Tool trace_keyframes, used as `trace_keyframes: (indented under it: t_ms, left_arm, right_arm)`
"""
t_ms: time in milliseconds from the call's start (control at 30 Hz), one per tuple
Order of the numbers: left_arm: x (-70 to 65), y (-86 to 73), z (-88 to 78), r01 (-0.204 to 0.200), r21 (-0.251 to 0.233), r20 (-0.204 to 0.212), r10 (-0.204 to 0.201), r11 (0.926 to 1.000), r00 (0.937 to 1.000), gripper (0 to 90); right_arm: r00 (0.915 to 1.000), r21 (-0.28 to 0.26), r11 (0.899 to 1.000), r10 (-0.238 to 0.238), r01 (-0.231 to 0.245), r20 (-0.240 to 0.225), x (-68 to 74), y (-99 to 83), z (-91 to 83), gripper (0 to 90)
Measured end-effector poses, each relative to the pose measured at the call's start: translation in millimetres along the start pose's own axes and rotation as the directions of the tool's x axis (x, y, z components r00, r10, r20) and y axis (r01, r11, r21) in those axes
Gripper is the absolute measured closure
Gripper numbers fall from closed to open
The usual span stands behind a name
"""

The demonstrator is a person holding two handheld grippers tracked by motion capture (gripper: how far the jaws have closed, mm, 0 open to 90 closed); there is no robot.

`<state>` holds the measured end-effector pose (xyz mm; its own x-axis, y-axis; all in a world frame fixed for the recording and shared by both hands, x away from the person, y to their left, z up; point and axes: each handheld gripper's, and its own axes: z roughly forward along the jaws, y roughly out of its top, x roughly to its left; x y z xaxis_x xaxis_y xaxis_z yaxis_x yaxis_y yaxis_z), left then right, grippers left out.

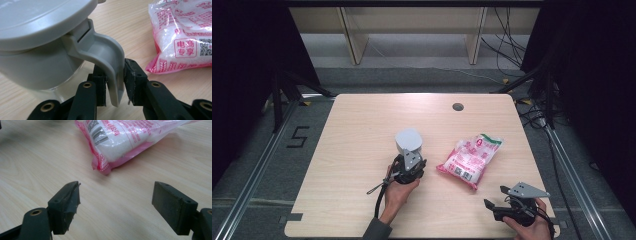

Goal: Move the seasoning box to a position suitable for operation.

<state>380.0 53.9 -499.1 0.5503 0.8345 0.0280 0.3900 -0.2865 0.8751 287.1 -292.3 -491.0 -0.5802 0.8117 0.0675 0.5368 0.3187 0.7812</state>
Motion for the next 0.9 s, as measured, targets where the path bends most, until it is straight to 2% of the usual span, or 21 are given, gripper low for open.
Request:
trace_keyframes:
  t_ms: [167, 200, 233, 333, 367, 467, 500, 533, 567, 600, 633, 667, 733, 800, 900]
  left_arm:
    - [14.1, -13.3, -19.0, 0.027, -0.012, 0.025, -0.026, 0.9996, 0.9993, 70.2]
    - [16.1, -14.8, -23.5, 0.025, -0.002, 0.018, -0.025, 0.9997, 0.9995, 69.9]
    - [17.5, -16.5, -26.6, 0.021, -0.003, 0.012, -0.021, 0.9998, 0.9997, 69.5]
    - [22.6, -22.6, -34.4, 0.028, -0.011, 0.002, -0.028, 0.9995, 0.9996, 68.4]
    - [25.8, -24.1, -36.6, 0.032, -0.013, 0.003, -0.032, 0.9994, 0.9995, 68.4]
    - [31.8, -28.1, -40.8, 0.028, -0.038, 0.008, -0.028, 0.9989, 0.9996, 68.1]
    - [38.1, -32.9, -45.0, 0.054, -0.05, 0.003, -0.054, 0.9973, 0.9986, 68.2]
    - [41.5, -33.8, -47.5, 0.048, -0.047, -0.004, -0.048, 0.9977, 0.9988, 68.1]
    - [45.7, -34.4, -50.1, 0.024, -0.039, -0.024, -0.025, 0.9989, 0.9994, 67.7]
    - [48.6, -35.5, -51.6, 0.012, -0.041, -0.052, -0.014, 0.9991, 0.9985, 67.3]
    - [51.7, -36.9, -52.8, 0.008, -0.04, -0.085, -0.012, 0.9992, 0.9963, 66.8]
    - [51.7, -36.9, -52.8, 0.008, -0.04, -0.085, -0.012, 0.9992, 0.9963, 66.7]
    - [64.1, -39.1, -54.8, 0.047, -0.056, -0.102, -0.053, 0.9973, 0.9934, 67.4]
    - [70.8, -40.0, -54.9, 0.058, -0.063, -0.133, -0.066, 0.9963, 0.9889, 67.5]
    - [77.8, -39.4, -53.9, 0.078, -0.057, -0.157, -0.086, 0.9953, 0.9839, 67.9]
  right_arm:
    - [1.0, 0.003, 1.0, 0.003, -0.003, -0.003, -0.5, 0.0, -0.8, 23.4]
    - [1.0, -0.002, 1.0, 0.006, -0.006, -0.003, -0.1, -0.4, 0.0, 23.5]
    - [0.9994, 0.007, 0.999, 0.034, -0.034, -0.005, 2.8, -0.7, -0.3, 23.7]
    - [1.0, 0.008, 1.0, -0.001, 0.001, -0.009, 0.4, 0.1, 0.9, 23.7]
    - [0.9997, 0.01, 1.0, 0.025, -0.025, -0.006, 3.4, -0.4, 0.1, 23.7]
    - [0.9997, 0.009, 1.0, 0.022, -0.022, -0.011, 3.3, -0.4, 0.0, 23.9]
    - [0.9998, 0.009, 1.0, 0.015, -0.014, -0.011, 2.7, -0.1, 0.5, 23.9]
    - [0.9999, 0.009, 1.0, 0.013, -0.013, -0.009, 2.6, -0.1, 0.6, 23.9]
    - [0.9998, 0.01, 1.0, 0.015, -0.015, -0.011, 3.1, -0.3, 0.5, 23.9]
    - [0.9999, 0.012, 1.0, 0.013, -0.013, 0.0, 3.3, -0.3, 1.0, 24.0]
    - [0.9998, 0.013, 1.0, 0.014, -0.014, -0.013, 3.5, -0.2, 0.2, 24.2]
    - [0.9998, 0.004, 1.0, -0.019, 0.019, -0.003, 1.3, 0.5, 0.3, 24.2]
    - [0.9997, 0.011, 1.0, -0.002, 0.003, -0.023, 2.1, 0.2, 0.7, 24.2]
    - [0.9997, 0.001, 1.0, -0.023, 0.023, -0.011, 1.3, 0.3, 0.6, 24.3]
    - [0.9997, 0.017, 1.0, 0.011, -0.011, -0.021, 4.6, 0.5, 0.9, 24.3]
